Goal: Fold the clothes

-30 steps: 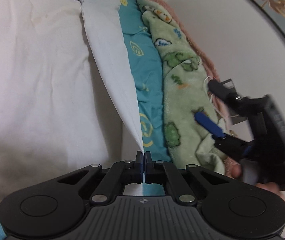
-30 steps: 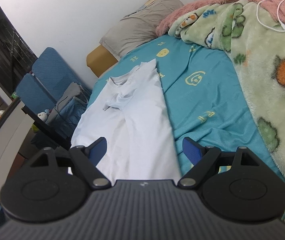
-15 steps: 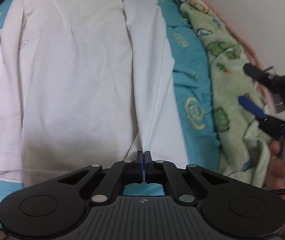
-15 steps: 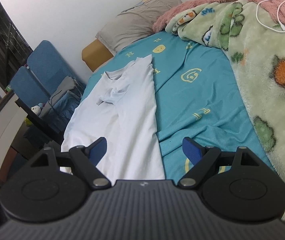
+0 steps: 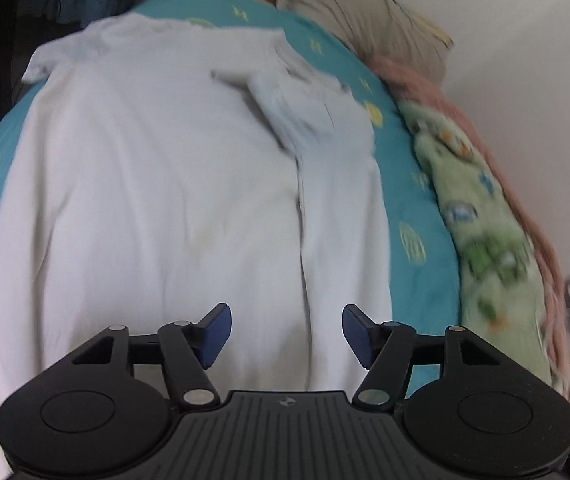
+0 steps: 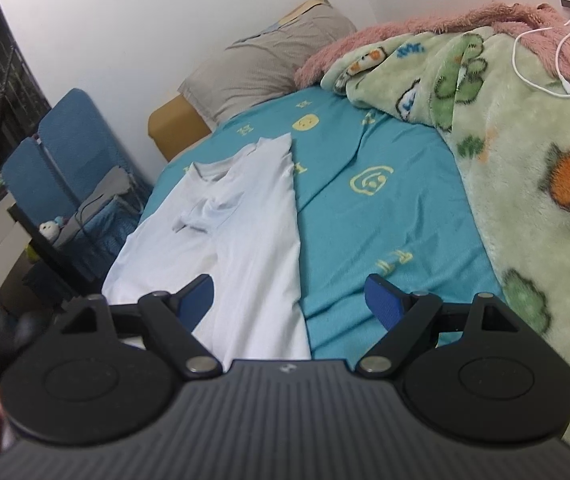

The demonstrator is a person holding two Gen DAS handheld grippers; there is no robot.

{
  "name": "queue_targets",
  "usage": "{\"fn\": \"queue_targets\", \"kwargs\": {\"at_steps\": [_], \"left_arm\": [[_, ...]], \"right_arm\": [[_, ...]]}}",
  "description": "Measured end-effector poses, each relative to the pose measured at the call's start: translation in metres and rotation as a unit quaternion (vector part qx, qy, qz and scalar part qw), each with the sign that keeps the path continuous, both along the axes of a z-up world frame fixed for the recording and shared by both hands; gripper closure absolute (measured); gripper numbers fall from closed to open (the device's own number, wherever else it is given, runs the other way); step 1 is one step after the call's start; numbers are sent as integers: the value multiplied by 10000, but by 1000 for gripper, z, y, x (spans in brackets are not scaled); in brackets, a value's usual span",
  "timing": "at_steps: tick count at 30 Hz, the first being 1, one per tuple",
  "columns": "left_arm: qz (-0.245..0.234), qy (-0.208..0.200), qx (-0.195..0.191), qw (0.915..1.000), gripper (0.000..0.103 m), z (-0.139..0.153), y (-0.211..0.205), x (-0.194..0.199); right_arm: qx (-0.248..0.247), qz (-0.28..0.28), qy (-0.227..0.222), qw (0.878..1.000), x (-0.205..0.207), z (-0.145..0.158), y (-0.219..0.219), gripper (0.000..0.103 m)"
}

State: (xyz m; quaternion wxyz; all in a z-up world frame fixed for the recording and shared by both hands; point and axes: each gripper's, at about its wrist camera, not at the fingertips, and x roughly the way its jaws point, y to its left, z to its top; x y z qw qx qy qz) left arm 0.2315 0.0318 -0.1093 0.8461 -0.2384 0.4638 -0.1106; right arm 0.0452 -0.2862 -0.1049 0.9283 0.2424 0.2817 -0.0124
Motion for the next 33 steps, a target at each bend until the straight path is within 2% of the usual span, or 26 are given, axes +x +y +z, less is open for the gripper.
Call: {"fn": "queue_targets", "kwargs": {"at_steps": [4, 7, 10, 14, 15, 17, 18, 19, 21, 24, 25, 27, 29, 31, 33], "left_arm": [[411, -243, -19, 9989, 34, -19, -4, 77], [729, -227, -99, 9970, 34, -43, -11, 124], [948, -398, -139, 9946, 35, -61, -17, 157], [855, -664, -47, 9941, 38, -65, -24, 187], [801, -673, 5, 9945, 44, -65, -26, 194], [563, -712, 194, 9957, 64, -63, -30, 203], [419, -750, 279, 9959, 98, -61, -32, 207], [265, -797, 348, 9959, 101, -57, -34, 210], [113, -1205, 784, 9895, 101, -42, -40, 209], [68, -1801, 1673, 9693, 101, -23, -57, 205], [74, -1860, 1950, 9630, 101, -23, -64, 206], [80, -1752, 2290, 9575, 100, -29, -74, 210], [78, -1609, 2179, 9626, 96, -33, -76, 208], [114, -1456, 1946, 9700, 84, -33, -75, 198], [42, -1415, 1811, 9732, 73, -26, -73, 180]], "right_arm": [[-92, -101, 20, 9999, 20, -11, -3, 19], [-114, -124, 45, 9998, 35, -21, -5, 19], [-182, -106, 56, 9998, 50, -32, -5, 19], [-199, -47, 120, 9997, 65, -46, -5, 19], [-181, -45, 133, 9997, 67, -48, -5, 19], [-125, -32, 186, 9997, 71, -54, -5, 19], [-93, -25, 217, 9997, 72, -56, -5, 19], [-75, -15, 231, 9997, 73, -57, -5, 19], [-42, 6, 253, 9997, 75, -60, -4, 19], [-47, -4, 223, 9997, 74, -59, -3, 19], [-48, -10, 206, 9998, 73, -59, -3, 19], [-79, -13, 155, 9998, 71, -57, -2, 19], [-119, 0, 101, 9999, 71, -54, -2, 19], [-154, 24, 27, 9999, 70, -51, -2, 19], [-172, 27, -63, 9998, 69, -47, -1, 19]]}}
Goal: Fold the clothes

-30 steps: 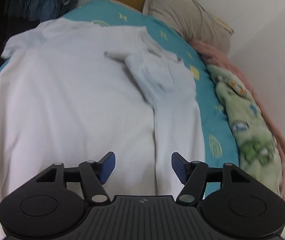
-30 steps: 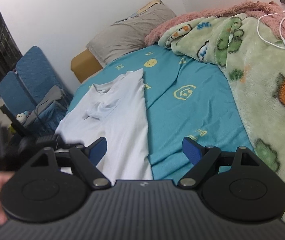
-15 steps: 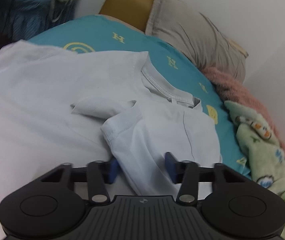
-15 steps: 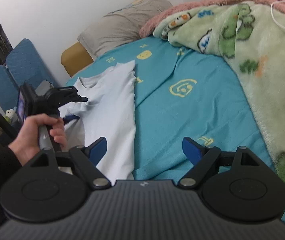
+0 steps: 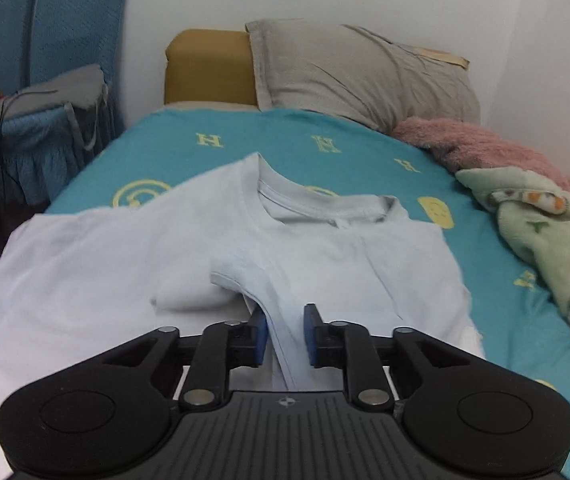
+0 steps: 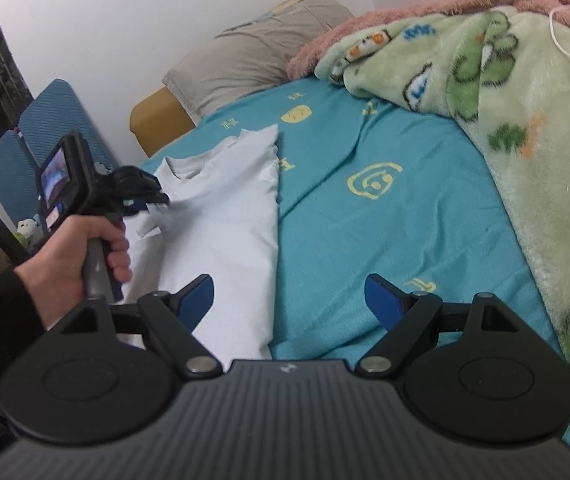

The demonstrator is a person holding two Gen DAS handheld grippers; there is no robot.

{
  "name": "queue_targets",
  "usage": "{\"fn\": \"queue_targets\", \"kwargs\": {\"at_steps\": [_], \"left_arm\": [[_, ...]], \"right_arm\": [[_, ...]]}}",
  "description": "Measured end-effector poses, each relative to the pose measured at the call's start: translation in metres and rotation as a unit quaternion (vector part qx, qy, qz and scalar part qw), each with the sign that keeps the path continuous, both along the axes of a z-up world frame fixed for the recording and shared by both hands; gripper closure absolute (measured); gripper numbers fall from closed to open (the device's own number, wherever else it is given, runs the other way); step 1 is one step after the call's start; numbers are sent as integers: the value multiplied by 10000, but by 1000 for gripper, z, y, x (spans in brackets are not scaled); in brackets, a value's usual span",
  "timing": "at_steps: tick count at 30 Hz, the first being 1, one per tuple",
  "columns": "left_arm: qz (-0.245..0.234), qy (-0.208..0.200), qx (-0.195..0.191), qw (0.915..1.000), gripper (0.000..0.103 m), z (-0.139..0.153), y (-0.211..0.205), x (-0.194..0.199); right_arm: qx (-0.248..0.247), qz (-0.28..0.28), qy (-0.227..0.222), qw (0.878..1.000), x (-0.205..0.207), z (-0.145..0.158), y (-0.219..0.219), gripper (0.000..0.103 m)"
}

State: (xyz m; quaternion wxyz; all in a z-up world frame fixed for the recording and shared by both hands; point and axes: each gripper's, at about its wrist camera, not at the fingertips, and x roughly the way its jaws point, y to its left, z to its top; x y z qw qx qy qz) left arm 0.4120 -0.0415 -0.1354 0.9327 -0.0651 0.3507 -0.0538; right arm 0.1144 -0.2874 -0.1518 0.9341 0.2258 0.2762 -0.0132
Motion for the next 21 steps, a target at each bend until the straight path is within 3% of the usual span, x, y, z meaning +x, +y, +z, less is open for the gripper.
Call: {"fn": "queue_targets", "kwargs": {"at_steps": [3, 9, 17, 21], "left_arm": [[-133, -99, -24, 9999, 48, 20, 1, -48], [-349, -326, 162, 9987, 28, 63, 7, -165], [-446, -895, 491, 9938, 17, 105, 19, -308], [-603, -1004, 510, 9918, 6, 112, 21, -362]], "right_arm": [[51, 43, -90, 9999, 1, 4, 1, 19], [-212, 230, -392, 9987, -13, 21, 12, 19], [-504, 365, -813, 9947, -52, 51, 28, 19], [-671, 573, -984, 9912, -79, 66, 39, 19]]}}
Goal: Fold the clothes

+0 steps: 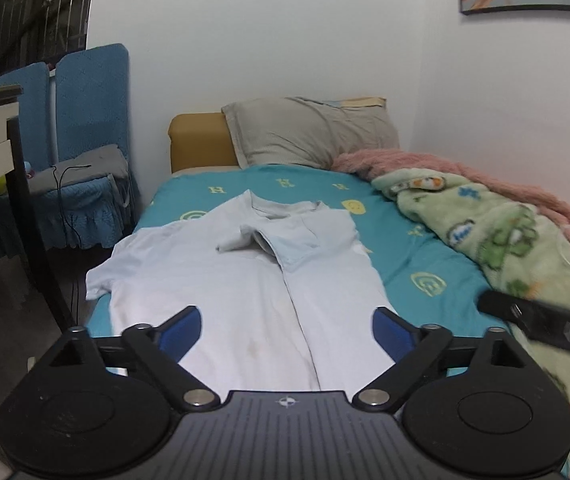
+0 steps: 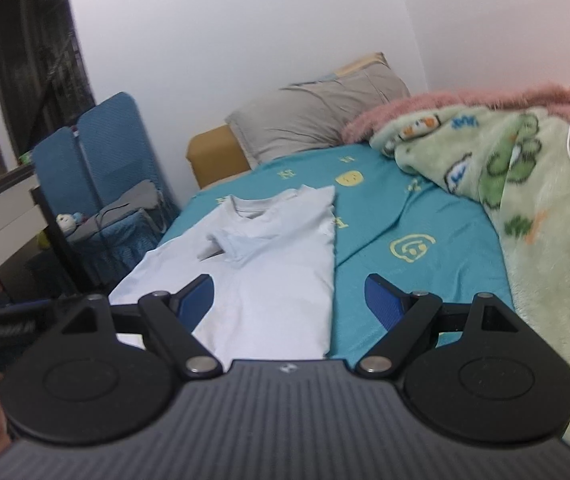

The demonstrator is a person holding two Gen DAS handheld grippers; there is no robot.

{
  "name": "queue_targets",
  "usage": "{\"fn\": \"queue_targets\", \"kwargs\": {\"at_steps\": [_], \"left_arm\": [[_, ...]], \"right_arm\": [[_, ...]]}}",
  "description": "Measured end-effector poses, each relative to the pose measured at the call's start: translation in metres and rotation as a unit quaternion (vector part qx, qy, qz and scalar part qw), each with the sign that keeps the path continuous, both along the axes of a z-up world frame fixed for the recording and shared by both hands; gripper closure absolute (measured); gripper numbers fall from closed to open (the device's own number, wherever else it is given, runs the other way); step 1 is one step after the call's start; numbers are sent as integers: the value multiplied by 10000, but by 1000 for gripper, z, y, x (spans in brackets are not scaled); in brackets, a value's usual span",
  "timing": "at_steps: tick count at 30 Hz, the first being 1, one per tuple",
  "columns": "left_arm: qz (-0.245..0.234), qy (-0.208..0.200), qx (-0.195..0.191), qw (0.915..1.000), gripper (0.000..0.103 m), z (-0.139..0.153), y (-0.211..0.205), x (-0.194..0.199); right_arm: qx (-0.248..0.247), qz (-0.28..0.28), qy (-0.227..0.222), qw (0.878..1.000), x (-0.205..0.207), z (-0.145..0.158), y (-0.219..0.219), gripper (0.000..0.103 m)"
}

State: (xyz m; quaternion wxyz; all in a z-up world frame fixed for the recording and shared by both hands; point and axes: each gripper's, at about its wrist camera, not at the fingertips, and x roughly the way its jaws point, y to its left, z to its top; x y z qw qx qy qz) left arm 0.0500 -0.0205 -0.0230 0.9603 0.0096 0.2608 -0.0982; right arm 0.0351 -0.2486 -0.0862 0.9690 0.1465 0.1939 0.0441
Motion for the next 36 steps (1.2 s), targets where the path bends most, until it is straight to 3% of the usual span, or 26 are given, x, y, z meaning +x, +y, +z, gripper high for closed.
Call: {"fn": "queue_targets", "kwargs": {"at_steps": [4, 8, 13, 32, 36], "left_arm": [[-91, -137, -23, 9999, 0, 1, 4, -39], [40, -238, -110, 9996, 0, 6, 12, -52], [168, -301, -238, 9991, 0, 13, 23, -54], [244, -145, -147, 9995, 0, 16, 35, -46], [508, -128, -204, 9984, 0, 21, 45, -42]], "right_arm": [[-202, 157, -145, 9996, -25, 14, 11, 19], [-364, 200, -212, 9989, -39, 19, 16, 19], [-556, 205, -202, 9980, -42, 18, 24, 19], [-936, 154, 46, 9955, -37, 5, 38, 19], [-905, 130, 194, 9956, -31, 3, 36, 19]]}}
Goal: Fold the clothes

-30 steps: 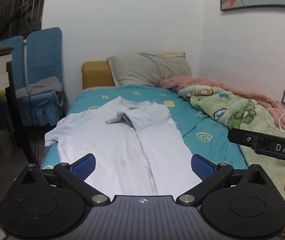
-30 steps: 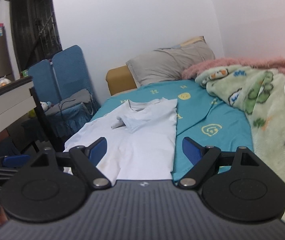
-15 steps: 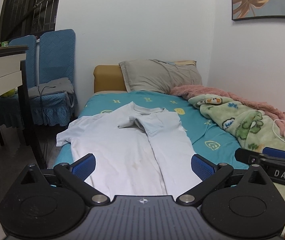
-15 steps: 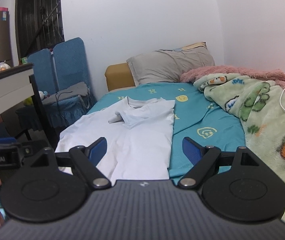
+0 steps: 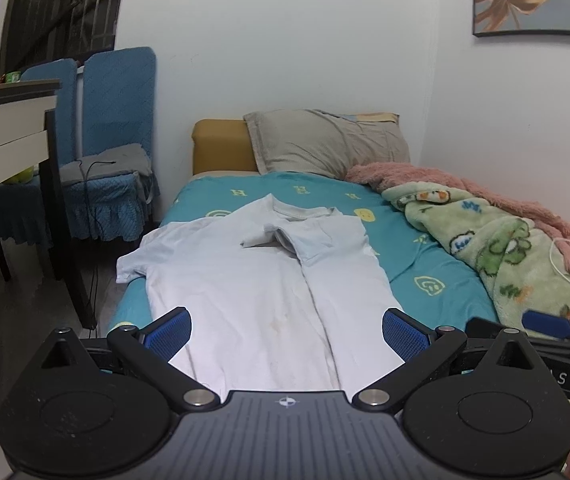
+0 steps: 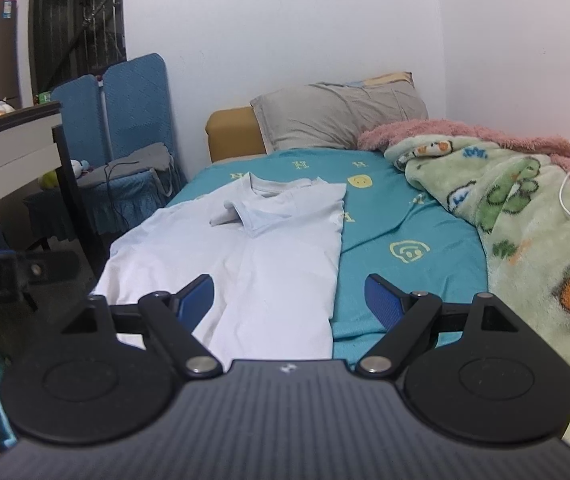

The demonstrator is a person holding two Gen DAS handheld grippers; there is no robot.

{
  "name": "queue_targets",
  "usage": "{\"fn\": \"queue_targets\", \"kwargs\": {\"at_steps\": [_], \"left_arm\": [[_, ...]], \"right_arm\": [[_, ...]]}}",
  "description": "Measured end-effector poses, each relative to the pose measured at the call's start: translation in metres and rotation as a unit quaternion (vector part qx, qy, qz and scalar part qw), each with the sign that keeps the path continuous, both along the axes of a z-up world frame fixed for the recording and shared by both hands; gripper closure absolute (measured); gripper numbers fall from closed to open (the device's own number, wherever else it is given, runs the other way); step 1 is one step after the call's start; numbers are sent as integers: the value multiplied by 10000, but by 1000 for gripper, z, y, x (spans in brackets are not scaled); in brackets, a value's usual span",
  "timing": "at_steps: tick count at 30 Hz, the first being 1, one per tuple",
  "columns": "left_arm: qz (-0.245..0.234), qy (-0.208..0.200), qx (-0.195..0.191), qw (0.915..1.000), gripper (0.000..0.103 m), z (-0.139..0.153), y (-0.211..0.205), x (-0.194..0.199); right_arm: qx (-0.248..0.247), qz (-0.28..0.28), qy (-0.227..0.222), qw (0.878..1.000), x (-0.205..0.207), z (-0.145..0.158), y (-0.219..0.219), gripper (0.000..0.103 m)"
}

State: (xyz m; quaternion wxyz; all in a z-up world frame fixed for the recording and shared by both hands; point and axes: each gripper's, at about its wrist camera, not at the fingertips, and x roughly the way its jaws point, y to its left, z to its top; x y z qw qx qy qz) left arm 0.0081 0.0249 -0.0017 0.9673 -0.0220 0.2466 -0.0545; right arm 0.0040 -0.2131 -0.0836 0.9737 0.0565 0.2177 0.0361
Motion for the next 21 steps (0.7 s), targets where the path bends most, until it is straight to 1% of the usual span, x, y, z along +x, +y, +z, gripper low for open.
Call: {"fn": "queue_targets", "kwargs": {"at_steps": [2, 4, 6, 8, 10, 12, 15, 17, 19, 20, 21], "left_arm": [[253, -19, -32, 9997, 0, 5, 10, 3], [340, 26, -177, 9993, 0, 10, 25, 7], [389, 59, -323, 9987, 0, 13, 40, 10], [408, 73, -343, 9986, 0, 16, 55, 13], [430, 66, -330, 9985, 0, 18, 70, 16], [557, 83, -434, 9975, 0, 16, 88, 21], [828, 234, -554, 9947, 0, 7, 114, 33], [960, 370, -679, 9924, 0, -1, 127, 41], [1072, 511, -820, 9895, 0, -10, 138, 50], [1128, 582, -891, 9879, 0, -14, 144, 54], [1146, 642, -949, 9868, 0, -17, 148, 58]], "right_arm": [[0, 32, 127, 9999, 11, 2, 0, 19], [-87, 142, 230, 9996, 27, 7, 4, 20], [-322, 332, 241, 9986, 47, 16, 17, 20], [-590, 567, 295, 9962, 72, 22, 38, 20], [-820, 884, 399, 9919, 102, 25, 66, 20], [-991, 1206, 508, 9864, 134, 25, 98, 20], [-1237, 1714, 665, 9751, 183, 17, 154, 20], [-1369, 2058, 723, 9663, 213, 9, 196, 20], [-1420, 2365, 826, 9576, 242, -4, 239, 28], [-1466, 2505, 887, 9528, 256, -12, 260, 29], [-1638, 2602, 905, 9472, 267, -21, 283, 29]]}}
